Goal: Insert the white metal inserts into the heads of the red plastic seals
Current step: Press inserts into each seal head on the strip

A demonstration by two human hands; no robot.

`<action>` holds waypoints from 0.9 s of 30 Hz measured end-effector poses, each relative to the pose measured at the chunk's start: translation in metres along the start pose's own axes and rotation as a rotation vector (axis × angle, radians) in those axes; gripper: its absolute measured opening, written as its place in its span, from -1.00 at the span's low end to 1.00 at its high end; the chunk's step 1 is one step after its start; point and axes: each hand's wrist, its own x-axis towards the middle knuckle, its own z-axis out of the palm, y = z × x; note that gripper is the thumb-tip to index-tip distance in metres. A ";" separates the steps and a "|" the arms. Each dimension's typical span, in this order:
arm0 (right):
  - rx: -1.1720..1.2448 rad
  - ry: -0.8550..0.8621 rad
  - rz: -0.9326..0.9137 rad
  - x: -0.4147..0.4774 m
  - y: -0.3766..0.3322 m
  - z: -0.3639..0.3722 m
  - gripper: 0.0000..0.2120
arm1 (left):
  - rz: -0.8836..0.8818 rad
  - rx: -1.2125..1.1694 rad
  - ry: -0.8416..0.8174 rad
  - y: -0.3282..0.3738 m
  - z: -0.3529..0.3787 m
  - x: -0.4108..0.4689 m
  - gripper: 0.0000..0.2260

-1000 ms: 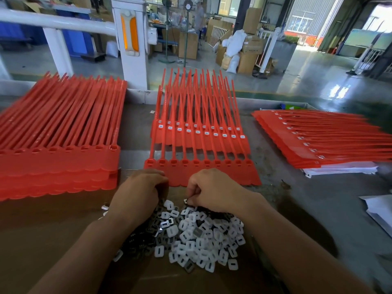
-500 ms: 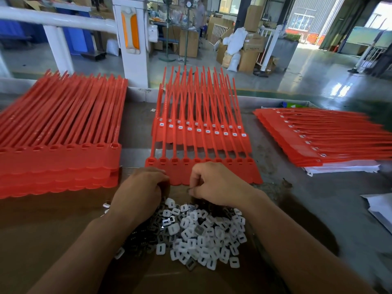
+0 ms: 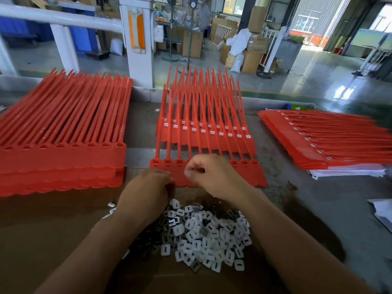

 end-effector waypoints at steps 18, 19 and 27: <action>0.135 0.144 0.156 0.074 -0.020 0.037 -0.94 | -0.033 0.111 -0.052 0.005 0.001 0.000 -0.64; 0.132 0.141 0.158 0.076 -0.020 0.039 -0.94 | -0.032 0.112 -0.055 0.005 0.001 0.000 -0.64; 0.060 0.093 0.202 0.086 -0.015 0.047 -0.85 | -0.033 0.129 -0.047 0.005 0.003 0.001 -0.64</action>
